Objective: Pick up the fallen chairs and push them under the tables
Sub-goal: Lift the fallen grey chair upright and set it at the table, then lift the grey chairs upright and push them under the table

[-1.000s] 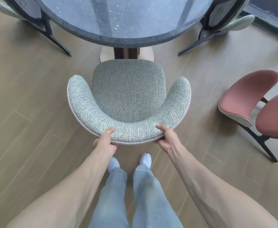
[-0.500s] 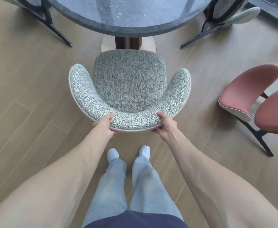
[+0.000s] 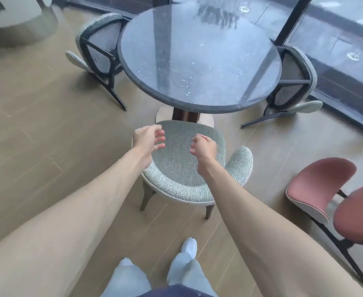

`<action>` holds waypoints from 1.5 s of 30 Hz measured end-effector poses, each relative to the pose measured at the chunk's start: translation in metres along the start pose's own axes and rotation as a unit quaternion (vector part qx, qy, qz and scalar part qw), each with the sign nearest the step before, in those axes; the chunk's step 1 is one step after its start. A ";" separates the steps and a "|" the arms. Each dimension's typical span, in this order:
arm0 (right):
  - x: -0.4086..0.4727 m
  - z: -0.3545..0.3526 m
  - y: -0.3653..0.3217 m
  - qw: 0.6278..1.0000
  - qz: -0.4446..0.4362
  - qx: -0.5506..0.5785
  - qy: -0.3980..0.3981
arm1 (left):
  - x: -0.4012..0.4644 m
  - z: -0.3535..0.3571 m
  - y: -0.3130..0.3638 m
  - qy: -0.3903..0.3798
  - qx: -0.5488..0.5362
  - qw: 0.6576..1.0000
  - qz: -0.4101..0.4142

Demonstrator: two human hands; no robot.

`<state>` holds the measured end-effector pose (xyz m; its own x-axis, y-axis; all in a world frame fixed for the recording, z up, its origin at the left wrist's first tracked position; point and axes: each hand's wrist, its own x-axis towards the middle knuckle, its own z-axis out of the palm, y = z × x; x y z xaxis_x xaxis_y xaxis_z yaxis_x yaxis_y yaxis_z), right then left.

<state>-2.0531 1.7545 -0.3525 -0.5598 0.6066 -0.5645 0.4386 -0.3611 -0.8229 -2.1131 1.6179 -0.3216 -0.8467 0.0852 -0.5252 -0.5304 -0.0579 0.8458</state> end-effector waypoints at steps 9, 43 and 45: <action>-0.115 0.171 -0.055 0.976 -0.172 0.049 -0.123 | -0.017 -0.167 0.110 -0.042 -0.018 0.983 0.178; 0.009 0.761 -0.250 0.940 -0.247 -0.027 -0.233 | 0.396 -0.523 0.450 0.107 -0.035 0.959 0.259; 0.034 0.800 -0.258 0.942 -0.246 -0.043 -0.224 | 0.440 -0.544 0.466 0.101 -0.039 0.962 0.252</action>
<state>-2.7473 1.3012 -0.2107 -0.9424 0.3186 -0.1023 0.0934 -0.0430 -0.9947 -2.7554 1.0876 -0.2103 -0.9839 -0.1667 -0.0644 -0.0453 -0.1158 0.9922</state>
